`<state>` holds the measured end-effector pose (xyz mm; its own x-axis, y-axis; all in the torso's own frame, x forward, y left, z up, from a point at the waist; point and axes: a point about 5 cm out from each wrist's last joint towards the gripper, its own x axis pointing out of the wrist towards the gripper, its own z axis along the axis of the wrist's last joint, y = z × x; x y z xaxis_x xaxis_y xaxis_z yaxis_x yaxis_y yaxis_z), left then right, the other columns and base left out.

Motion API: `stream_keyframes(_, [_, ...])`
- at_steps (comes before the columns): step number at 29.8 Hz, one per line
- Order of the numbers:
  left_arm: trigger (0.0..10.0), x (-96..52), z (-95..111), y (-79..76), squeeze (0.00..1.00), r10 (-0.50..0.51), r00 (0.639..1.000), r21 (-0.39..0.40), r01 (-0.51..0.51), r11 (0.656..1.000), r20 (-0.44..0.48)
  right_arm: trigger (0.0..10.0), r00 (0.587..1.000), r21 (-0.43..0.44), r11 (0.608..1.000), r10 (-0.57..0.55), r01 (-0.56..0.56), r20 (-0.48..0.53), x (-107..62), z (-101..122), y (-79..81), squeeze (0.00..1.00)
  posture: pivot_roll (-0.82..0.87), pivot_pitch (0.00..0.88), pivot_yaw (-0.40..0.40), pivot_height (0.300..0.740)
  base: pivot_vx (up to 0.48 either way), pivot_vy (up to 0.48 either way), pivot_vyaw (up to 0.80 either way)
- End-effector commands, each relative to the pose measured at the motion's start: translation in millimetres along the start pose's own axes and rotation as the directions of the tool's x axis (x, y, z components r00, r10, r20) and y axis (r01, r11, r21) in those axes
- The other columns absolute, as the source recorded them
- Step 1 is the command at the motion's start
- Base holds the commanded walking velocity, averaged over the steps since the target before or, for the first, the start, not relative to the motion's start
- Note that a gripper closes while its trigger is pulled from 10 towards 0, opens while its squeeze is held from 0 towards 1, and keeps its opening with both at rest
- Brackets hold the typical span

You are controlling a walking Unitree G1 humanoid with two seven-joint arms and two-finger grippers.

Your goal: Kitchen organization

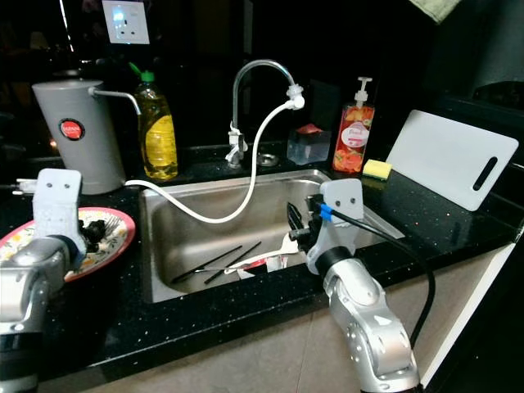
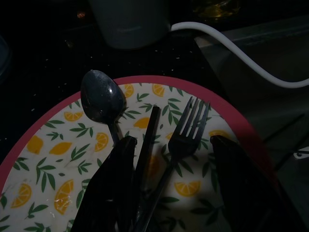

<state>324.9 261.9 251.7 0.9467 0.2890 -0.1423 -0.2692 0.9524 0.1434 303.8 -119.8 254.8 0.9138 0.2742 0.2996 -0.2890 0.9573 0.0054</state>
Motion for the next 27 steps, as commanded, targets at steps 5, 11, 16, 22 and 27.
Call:
stream_keyframes(5, [10.0,2.4,-6.1,6.0,0.00,0.011,0.997,-0.055,-0.015,0.998,-0.072,10.0,1.000,0.004,1.000,-0.020,0.020,0.001,-0.5,-0.8,-3.7,0.00,-0.06,0.000,-0.035,0.740,0.000,0.000,0.00])
stream_keyframes(11, [10.0,1.1,-14.0,9.2,0.00,0.018,0.992,-0.044,-0.023,0.999,-0.124,10.0,1.000,0.004,1.000,-0.022,0.022,-0.001,-1.0,-1.5,-4.1,0.00,-0.06,0.000,-0.034,0.740,0.000,0.000,0.00])
stream_keyframes(16, [10.0,0.8,-23.5,14.5,0.00,0.024,0.982,-0.068,-0.037,0.997,-0.190,10.0,1.000,0.006,1.000,-0.021,0.021,-0.003,-0.9,-2.3,-4.0,0.00,-0.05,0.000,-0.036,0.740,0.000,0.000,0.00])
stream_keyframes(22, [10.0,-1.1,-26.9,13.6,0.00,0.006,0.978,-0.093,-0.026,0.995,-0.211,10.0,1.000,0.007,1.000,-0.019,0.019,-0.004,-0.7,-2.7,-3.6,0.00,-0.05,0.000,-0.038,0.740,0.000,0.000,0.00])
stream_keyframes(27, [9.3,-0.8,-32.2,14.3,0.00,-0.001,0.972,-0.134,-0.031,0.990,-0.236,10.0,1.000,0.008,1.000,-0.018,0.018,-0.005,-0.8,-3.1,-3.0,0.00,-0.05,0.000,-0.038,0.740,0.000,0.000,0.00])
